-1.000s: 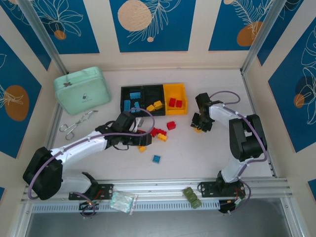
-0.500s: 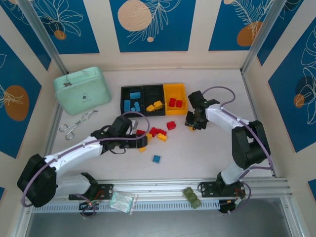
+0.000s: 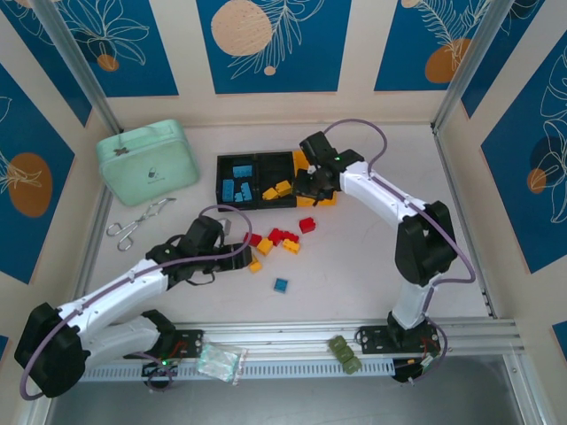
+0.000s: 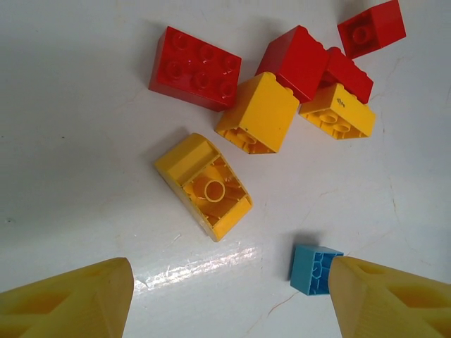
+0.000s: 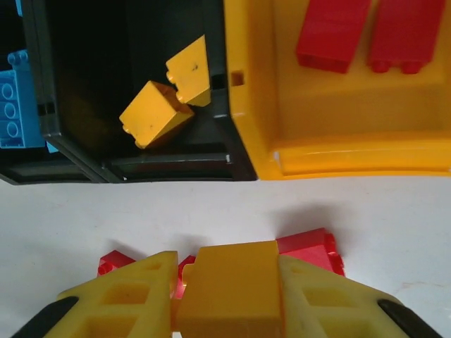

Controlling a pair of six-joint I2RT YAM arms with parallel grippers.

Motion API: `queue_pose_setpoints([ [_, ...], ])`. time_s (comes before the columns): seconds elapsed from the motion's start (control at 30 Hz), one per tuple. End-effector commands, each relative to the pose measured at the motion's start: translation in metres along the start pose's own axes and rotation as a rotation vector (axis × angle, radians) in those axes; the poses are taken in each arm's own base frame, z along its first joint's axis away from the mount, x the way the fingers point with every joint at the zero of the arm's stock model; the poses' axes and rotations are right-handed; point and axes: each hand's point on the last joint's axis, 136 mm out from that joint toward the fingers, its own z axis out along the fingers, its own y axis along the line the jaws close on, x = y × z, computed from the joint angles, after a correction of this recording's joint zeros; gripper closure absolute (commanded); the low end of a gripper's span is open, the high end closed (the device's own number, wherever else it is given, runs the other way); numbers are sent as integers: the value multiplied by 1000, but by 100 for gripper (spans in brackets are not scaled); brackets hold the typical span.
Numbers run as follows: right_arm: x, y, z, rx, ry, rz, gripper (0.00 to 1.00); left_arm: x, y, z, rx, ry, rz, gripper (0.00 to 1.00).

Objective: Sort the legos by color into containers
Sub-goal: Place the lego in the container.

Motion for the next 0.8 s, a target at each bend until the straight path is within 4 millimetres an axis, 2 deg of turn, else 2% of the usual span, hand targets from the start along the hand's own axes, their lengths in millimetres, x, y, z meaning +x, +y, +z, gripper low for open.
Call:
queue_pose_setpoints([
  [0.0,-11,32,16,-42,52,-20,70,6,14,-5,-33,-7,-47,27],
  [0.2,-28,61,47,-95,80,-16,70,12,20,-9,-39,-9,-69,27],
  [0.47,-43,82,79,-120,103,-10,70,17,26,-13,-47,-15,-80,27],
  [0.77,-58,82,104,-89,105,16,69,21,30,-11,-54,-2,-89,27],
])
